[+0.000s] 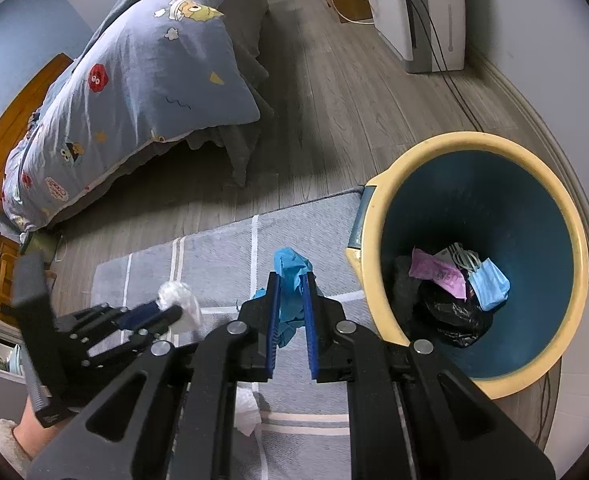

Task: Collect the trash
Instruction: 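Grasp the crumpled blue cloth with the right tool while the left tool grasps white tissue, then carry the cloth and tissue over the bin and open both tools, then move both open tools back over the remaining trash on the mat, then grasp the blue-and-silver wipes pack with the right tool while the left tool grasps white tissue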

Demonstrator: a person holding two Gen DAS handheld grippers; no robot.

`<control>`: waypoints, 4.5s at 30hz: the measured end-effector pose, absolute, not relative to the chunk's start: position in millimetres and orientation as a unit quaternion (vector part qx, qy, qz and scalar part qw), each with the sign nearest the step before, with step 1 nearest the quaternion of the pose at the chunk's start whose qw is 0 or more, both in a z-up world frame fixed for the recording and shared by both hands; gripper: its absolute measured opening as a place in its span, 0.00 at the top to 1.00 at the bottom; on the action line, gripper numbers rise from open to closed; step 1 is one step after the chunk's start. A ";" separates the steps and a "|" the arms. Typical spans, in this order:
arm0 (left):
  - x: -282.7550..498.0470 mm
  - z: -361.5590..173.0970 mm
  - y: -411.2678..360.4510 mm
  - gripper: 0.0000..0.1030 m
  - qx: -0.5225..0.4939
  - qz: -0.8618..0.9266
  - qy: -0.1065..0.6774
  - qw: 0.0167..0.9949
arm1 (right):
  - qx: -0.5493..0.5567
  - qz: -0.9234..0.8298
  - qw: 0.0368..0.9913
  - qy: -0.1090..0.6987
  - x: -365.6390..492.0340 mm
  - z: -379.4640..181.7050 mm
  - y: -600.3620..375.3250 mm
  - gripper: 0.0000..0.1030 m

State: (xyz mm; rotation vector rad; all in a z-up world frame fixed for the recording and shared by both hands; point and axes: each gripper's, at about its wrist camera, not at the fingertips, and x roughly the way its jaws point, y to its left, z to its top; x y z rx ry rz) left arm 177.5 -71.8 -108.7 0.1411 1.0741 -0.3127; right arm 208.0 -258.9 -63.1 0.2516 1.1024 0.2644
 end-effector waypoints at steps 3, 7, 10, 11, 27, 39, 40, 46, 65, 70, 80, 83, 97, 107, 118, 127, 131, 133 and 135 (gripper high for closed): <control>176.1 -89.1 -73.3 0.83 0.068 -0.150 0.484 0.860 | 0.119 0.125 0.841 0.513 207.1 -56.9 -261.5 0.89; 172.2 -70.9 -79.6 0.83 0.070 -0.157 0.459 0.871 | 0.113 0.119 0.848 0.504 205.6 -49.9 -267.1 0.89; 168.1 -59.0 -85.7 0.83 0.069 -0.162 0.448 0.876 | 0.123 0.113 0.853 0.495 205.7 -43.2 -277.4 0.89; 167.3 -55.8 -86.3 0.83 0.067 -0.163 0.444 0.878 | 0.125 0.112 0.854 0.492 205.9 -40.9 -280.7 0.89; 151.7 -19.3 -130.5 0.83 0.080 -0.193 0.401 0.892 | 0.148 0.056 0.876 0.455 199.0 -16.1 -371.2 0.89; 152.6 -52.3 -207.4 0.83 0.067 -0.241 0.453 0.855 | 0.174 0.028 0.861 0.477 199.7 -38.5 -406.5 0.89; 153.2 -56.1 -215.5 0.83 0.068 -0.246 0.457 0.852 | 0.176 0.026 0.859 0.481 200.2 -41.9 -408.0 0.89; 154.8 -73.1 -249.9 0.83 0.106 -0.255 0.465 0.841 | 0.183 0.012 0.848 0.498 202.0 -57.3 -416.0 0.89; 211.5 -86.8 -281.7 0.62 0.107 -0.246 0.453 0.851 | 0.268 -0.027 0.832 0.485 201.3 -77.0 -460.9 0.88; 210.8 -89.1 -274.2 0.47 0.099 -0.245 0.451 0.853 | 0.264 -0.035 0.831 0.488 203.0 -77.2 -459.5 0.78; 192.0 -73.7 -252.9 0.07 0.116 -0.207 0.416 0.878 | 0.227 -0.046 0.845 0.482 201.9 -66.0 -449.2 0.08; 187.5 -70.3 -248.5 0.06 0.124 -0.196 0.417 0.879 | 0.201 -0.064 0.851 0.481 201.6 -59.9 -444.8 0.06; 156.3 -37.2 -197.5 0.06 0.118 -0.166 0.417 0.886 | 0.145 -0.089 0.861 0.480 186.3 -34.9 -429.9 0.06; 103.5 6.3 -100.9 0.05 0.075 -0.115 0.411 0.901 | 0.086 -0.055 0.879 0.466 154.9 -8.8 -386.1 0.06; 51.9 15.1 -4.5 0.05 0.044 -0.033 0.401 0.915 | 0.078 0.046 0.891 0.445 113.0 8.5 -301.6 0.06; 38.1 0.9 44.2 0.05 0.026 -0.013 0.406 0.913 | 0.061 0.114 0.861 0.492 106.9 -25.7 -224.5 0.06; 38.1 -6.8 61.5 0.05 0.032 -0.001 0.411 0.911 | 0.043 0.144 0.846 0.511 107.5 -45.2 -190.7 0.06; 39.9 -11.2 67.5 0.05 0.035 0.006 0.417 0.908 | 0.031 0.150 0.840 0.521 108.3 -55.1 -175.2 0.06; 41.8 -14.7 73.9 0.05 0.030 0.008 0.423 0.906 | 0.020 0.157 0.833 0.530 108.5 -64.2 -160.7 0.06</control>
